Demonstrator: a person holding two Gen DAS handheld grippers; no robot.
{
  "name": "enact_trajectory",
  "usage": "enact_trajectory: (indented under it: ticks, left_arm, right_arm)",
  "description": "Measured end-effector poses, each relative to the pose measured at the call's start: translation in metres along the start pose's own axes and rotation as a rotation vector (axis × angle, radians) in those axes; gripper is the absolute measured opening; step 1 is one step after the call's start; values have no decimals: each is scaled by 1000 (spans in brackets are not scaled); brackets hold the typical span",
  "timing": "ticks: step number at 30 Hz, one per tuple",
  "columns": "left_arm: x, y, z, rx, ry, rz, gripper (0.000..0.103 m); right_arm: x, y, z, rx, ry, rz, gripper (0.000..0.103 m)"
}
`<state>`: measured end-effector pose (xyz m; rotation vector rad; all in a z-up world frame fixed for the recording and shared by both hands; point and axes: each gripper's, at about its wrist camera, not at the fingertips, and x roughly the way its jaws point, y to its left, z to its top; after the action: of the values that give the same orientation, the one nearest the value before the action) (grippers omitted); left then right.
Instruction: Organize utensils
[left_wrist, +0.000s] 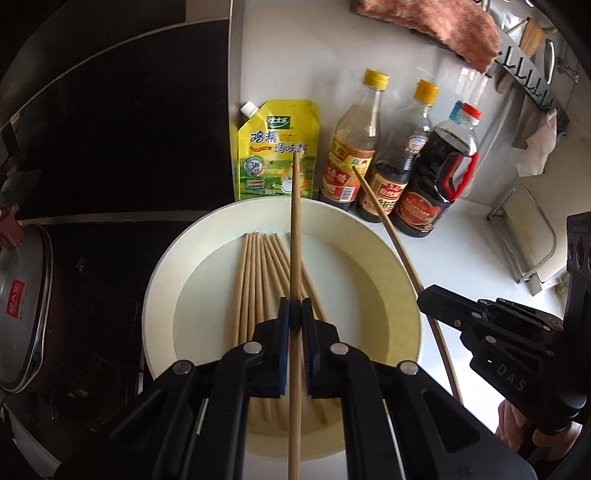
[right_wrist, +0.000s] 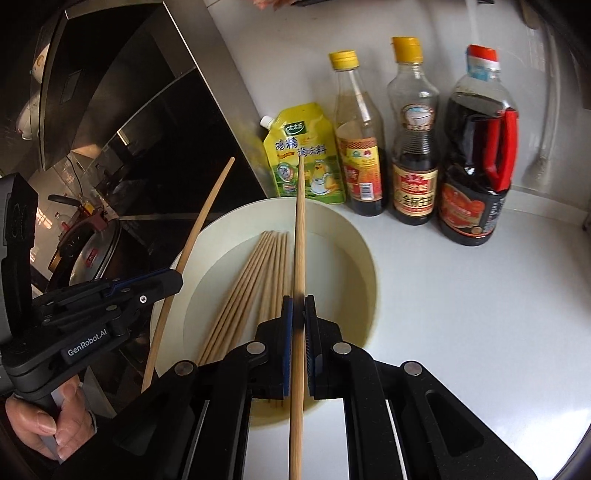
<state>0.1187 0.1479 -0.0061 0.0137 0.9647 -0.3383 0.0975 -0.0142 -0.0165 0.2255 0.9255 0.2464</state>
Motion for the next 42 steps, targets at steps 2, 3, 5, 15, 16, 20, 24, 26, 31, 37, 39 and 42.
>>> enact_trajectory:
  ticks: [2, 3, 5, 15, 16, 20, 24, 26, 31, 37, 39, 42]
  left_arm:
    - [12, 9, 2, -10, 19, 3, 7]
    - [18, 12, 2, -13, 32, 3, 7]
    - [31, 19, 3, -18, 58, 1, 7]
    - [71, 30, 3, -38, 132, -9, 8]
    - [71, 30, 3, -45, 133, -12, 8]
    - [69, 35, 5, -63, 120, 0, 21]
    - [62, 40, 5, -89, 105, 25, 50]
    - [56, 41, 4, -94, 91, 34, 61]
    - [47, 39, 0, -82, 81, 63, 61]
    - [32, 37, -6, -85, 65, 76, 67]
    - [28, 38, -7, -89, 57, 79, 69]
    - [22, 39, -11, -97, 50, 84, 69]
  right_arm:
    - [19, 7, 7, -1, 27, 4, 6]
    - [27, 10, 9, -2, 41, 5, 6]
    - [44, 15, 13, -3, 67, -1, 6]
    - [86, 8, 10, 64, 167, -18, 7]
    - [85, 8, 10, 61, 167, -20, 9]
    - [78, 7, 8, 50, 142, -48, 19]
    - [69, 7, 8, 45, 125, -54, 19]
    - [64, 7, 8, 42, 116, -59, 21]
    - [50, 4, 5, 53, 104, -73, 26]
    - [32, 3, -1, 58, 84, -96, 32]
    - [28, 6, -4, 49, 76, -101, 34]
    - [21, 10, -9, 37, 70, -105, 34]
